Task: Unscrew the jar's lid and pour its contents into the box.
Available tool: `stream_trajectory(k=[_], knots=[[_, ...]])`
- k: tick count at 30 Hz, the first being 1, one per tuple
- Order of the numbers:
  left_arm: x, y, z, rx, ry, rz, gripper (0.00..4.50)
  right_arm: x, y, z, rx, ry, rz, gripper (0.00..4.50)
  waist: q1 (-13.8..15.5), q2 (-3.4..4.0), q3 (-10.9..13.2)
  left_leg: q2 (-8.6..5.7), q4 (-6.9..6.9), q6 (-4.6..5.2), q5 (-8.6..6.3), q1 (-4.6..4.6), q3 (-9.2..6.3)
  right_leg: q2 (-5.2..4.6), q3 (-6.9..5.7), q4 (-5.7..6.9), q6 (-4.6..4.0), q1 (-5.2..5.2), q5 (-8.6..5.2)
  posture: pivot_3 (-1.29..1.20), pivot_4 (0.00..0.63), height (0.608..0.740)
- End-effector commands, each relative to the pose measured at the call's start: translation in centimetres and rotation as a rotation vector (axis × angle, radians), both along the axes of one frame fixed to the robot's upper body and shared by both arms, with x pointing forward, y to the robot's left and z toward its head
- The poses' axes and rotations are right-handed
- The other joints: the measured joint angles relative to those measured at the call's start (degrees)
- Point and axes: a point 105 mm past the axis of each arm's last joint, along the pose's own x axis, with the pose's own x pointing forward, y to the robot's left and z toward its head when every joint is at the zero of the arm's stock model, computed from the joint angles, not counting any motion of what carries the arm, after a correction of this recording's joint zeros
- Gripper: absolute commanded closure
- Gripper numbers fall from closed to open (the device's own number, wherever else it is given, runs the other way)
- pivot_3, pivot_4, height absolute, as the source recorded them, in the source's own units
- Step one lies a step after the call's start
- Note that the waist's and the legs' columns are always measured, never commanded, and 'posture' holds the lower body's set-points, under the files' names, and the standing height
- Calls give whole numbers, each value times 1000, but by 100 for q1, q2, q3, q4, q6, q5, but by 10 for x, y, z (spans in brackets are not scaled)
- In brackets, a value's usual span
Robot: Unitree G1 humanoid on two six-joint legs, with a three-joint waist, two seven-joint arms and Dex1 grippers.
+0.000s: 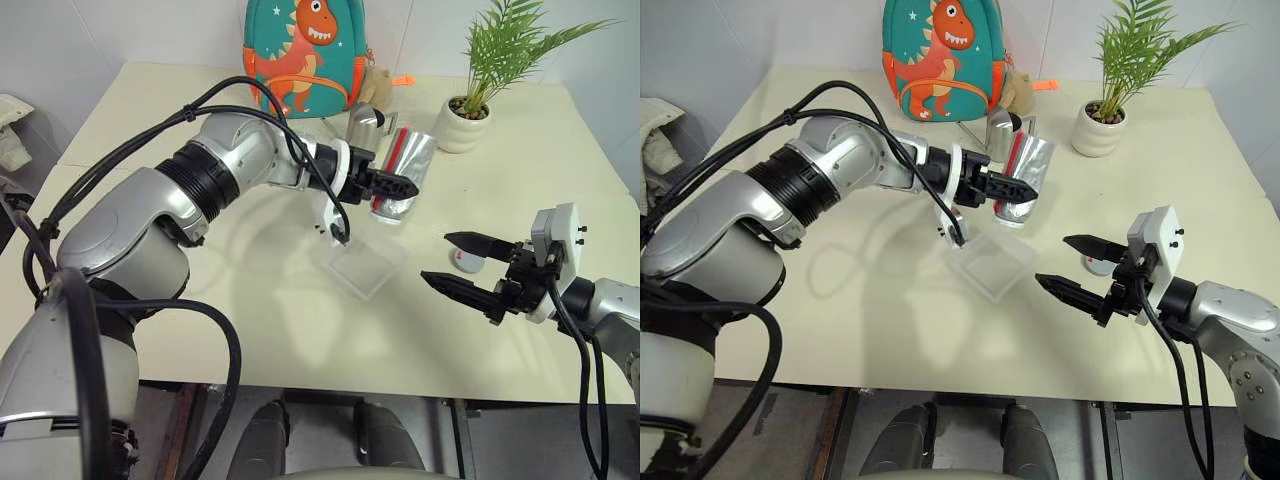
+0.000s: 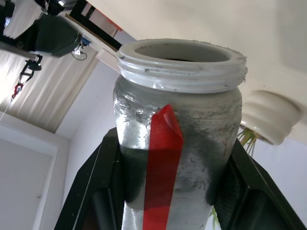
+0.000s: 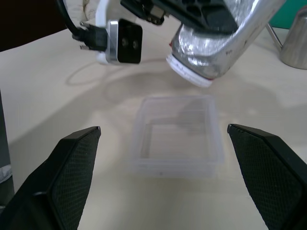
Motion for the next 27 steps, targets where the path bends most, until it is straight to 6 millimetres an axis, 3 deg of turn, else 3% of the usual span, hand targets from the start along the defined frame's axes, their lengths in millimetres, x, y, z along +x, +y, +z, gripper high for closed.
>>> stream_trajectory(k=[1, 13, 22, 24, 27], knots=[[-5, -4, 16, -76, -28, -30, 2606, 0, -5, 11, -18, -51, 3, 37, 3, 0, 0, 0, 3, 0, 0, 0, 1, 0, 1, 4, 0, 0, 0, 0, 150, 740], [-20, -3, 33, -161, -198, -278, 2606, 9, -5, 19, -31, -74, 18, 37, -10, 0, 0, -2, 41, 1, -1, 0, 4, 0, 10, 33, 3, 1, 2, 0, 150, 740], [-27, 9, 26, -131, -195, -328, 2606, 10, -4, 20, -33, -82, 27, 37, -11, 0, 0, -3, 46, 1, -1, 1, 10, 0, 16, 37, 6, 0, 3, 0, 150, 740], [-19, 16, 26, -176, -80, -239, 2606, 9, -5, 19, -34, -81, 26, 37, -6, 0, 0, -3, 46, 2, -1, 2, 11, 0, 17, 37, 6, 0, 3, 0, 150, 740], [6, 29, 30, -365, 264, 14, 2606, 9, -5, 19, -37, -80, 26, 37, -3, 1, -2, -3, 53, 2, -1, 2, 14, -1, 18, 40, 7, 1, 4, 0, 150, 740]])
